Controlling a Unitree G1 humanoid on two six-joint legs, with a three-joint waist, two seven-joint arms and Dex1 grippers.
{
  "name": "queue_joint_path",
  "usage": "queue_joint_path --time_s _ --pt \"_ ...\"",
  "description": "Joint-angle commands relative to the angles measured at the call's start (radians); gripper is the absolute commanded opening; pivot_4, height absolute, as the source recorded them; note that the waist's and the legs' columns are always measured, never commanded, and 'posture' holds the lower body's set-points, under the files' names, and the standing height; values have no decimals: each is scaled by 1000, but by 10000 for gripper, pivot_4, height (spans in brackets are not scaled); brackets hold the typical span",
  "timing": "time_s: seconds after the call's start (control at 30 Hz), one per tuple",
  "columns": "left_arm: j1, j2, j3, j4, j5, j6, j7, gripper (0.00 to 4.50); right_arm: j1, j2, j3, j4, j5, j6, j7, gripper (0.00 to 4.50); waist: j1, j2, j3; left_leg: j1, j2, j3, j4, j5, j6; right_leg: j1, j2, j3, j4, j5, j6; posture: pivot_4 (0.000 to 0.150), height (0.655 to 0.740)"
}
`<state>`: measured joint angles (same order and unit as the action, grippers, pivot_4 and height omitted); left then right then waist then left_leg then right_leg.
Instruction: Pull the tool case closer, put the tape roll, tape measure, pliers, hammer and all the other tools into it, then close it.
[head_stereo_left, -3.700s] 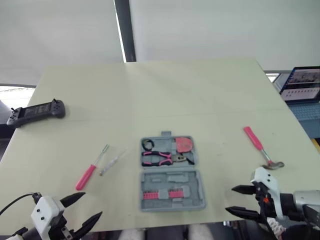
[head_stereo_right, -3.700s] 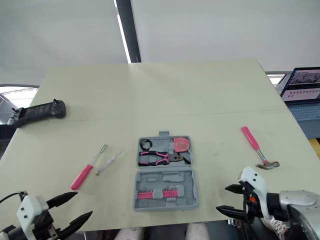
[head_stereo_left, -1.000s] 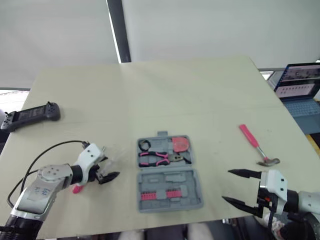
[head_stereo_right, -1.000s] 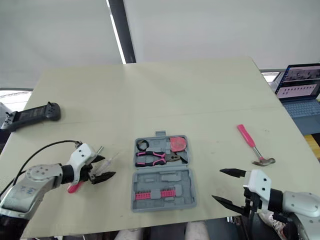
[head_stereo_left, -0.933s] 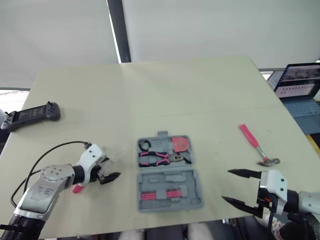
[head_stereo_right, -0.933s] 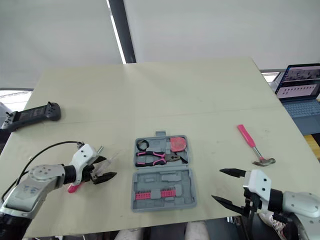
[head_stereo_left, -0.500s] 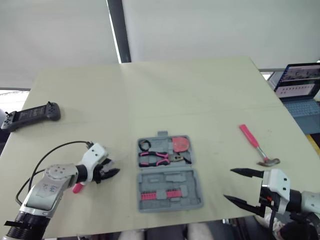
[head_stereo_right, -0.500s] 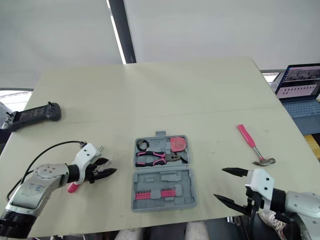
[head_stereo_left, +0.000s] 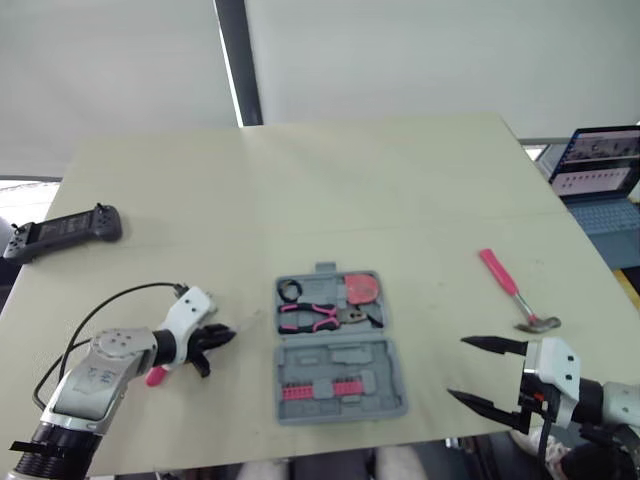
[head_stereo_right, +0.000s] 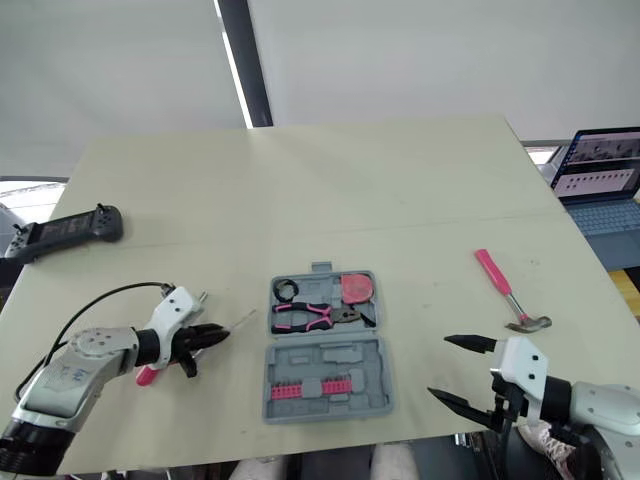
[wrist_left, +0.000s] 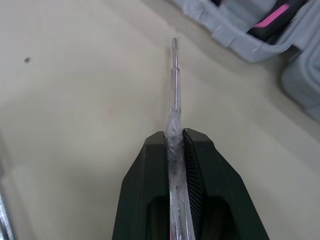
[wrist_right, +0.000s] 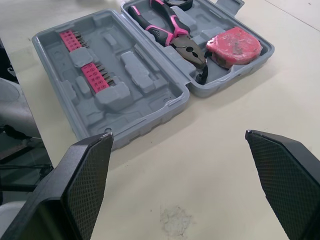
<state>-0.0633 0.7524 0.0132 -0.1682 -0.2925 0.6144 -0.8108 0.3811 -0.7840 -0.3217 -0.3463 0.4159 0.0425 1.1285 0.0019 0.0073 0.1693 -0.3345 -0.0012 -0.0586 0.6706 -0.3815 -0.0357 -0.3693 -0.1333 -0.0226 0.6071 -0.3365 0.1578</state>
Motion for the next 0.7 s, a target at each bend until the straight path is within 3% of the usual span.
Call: queue_joint_path --time_s 0.03,0.3,0.7 --pt "-5 48 74 -83 -104 3 -113 389 -14 -1 -3 1 -1 -16 -7 45000 0 0 0 0 0 0 0 0 0 0 0 0 0 0 0 1500 7400" --pt "-78 146 83 -164 -241 79 -266 389 -12 11 0 5 -13 -29 -12 45000 1 0 0 -1 0 0 0 0 0 -1 0 0 1 0 0 1500 7400" --pt "-254 167 -120 -294 -183 170 -240 389 -3 8 -3 12 -23 -41 -14 45000 -1 0 0 -1 0 0 0 0 0 -1 0 1 2 0 0 1500 7400"
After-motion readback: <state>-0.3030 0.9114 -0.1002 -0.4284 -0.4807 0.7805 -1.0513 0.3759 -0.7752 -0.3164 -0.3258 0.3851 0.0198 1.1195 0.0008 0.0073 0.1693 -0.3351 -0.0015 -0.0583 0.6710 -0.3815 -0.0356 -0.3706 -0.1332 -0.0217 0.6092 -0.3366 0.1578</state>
